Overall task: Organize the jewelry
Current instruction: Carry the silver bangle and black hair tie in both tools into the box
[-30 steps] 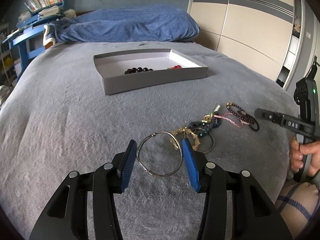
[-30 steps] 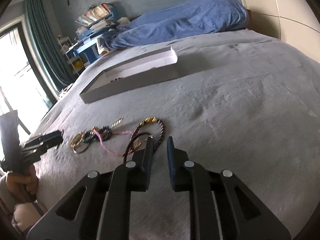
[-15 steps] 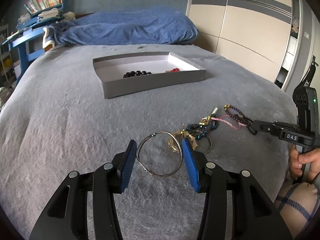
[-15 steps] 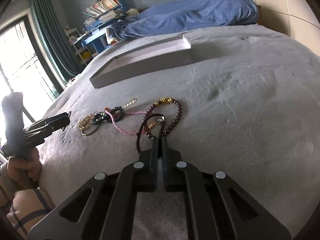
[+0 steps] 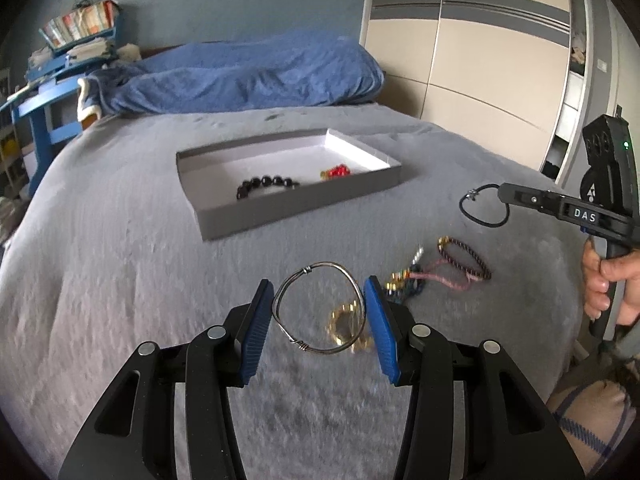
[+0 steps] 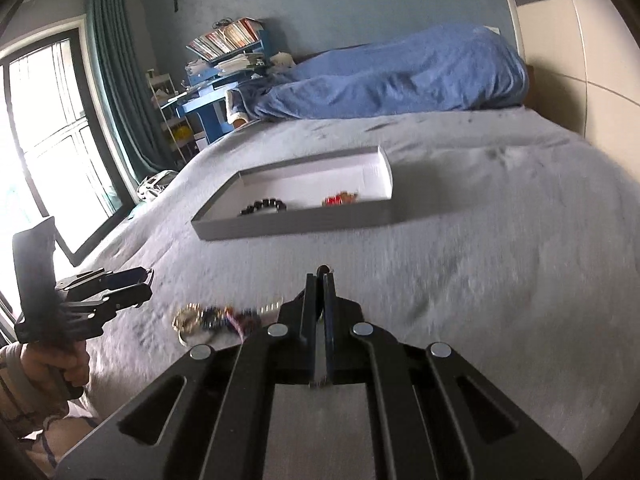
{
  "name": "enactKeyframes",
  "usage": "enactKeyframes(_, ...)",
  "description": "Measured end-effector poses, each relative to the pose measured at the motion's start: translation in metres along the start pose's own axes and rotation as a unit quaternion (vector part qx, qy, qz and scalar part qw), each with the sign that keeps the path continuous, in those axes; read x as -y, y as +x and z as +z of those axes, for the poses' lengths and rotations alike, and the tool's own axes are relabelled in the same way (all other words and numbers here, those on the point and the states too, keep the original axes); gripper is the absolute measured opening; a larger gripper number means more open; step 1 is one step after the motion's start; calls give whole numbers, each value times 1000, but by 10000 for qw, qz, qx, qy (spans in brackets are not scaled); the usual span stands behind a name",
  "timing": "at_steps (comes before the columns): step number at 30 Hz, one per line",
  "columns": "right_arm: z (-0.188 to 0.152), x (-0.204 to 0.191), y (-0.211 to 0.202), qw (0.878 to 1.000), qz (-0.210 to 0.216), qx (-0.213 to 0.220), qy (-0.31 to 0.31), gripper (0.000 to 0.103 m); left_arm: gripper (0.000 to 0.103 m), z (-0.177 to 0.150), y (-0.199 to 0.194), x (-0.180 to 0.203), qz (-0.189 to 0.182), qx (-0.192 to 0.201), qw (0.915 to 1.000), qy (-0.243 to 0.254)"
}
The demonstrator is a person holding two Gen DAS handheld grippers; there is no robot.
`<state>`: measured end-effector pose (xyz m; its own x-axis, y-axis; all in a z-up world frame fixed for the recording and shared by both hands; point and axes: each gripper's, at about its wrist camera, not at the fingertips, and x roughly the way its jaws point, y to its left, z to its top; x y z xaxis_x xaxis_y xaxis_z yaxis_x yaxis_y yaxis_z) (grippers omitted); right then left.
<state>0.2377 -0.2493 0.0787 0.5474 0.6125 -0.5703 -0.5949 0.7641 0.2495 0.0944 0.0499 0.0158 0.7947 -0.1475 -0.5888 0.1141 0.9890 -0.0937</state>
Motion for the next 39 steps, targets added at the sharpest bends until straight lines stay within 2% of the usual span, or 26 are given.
enactKeyframes(12, 61, -16, 36, 9989, 125, 208, -390, 3, 48, 56, 22, -9, 97, 140, 9996, 229)
enactKeyframes(22, 103, -9, 78, 9983, 143, 128, -552, 3, 48, 93, 55, -13, 113, 169, 9993, 307)
enactKeyframes(30, 115, -3, 120, 9988, 120, -168, -455, 3, 48, 112, 93, -25, 267, 1, 9994, 212)
enactKeyframes(39, 104, -3, 169, 9969, 1, -620, -495, 3, 48, 111, 131, -54, 465, -367, 9982, -109)
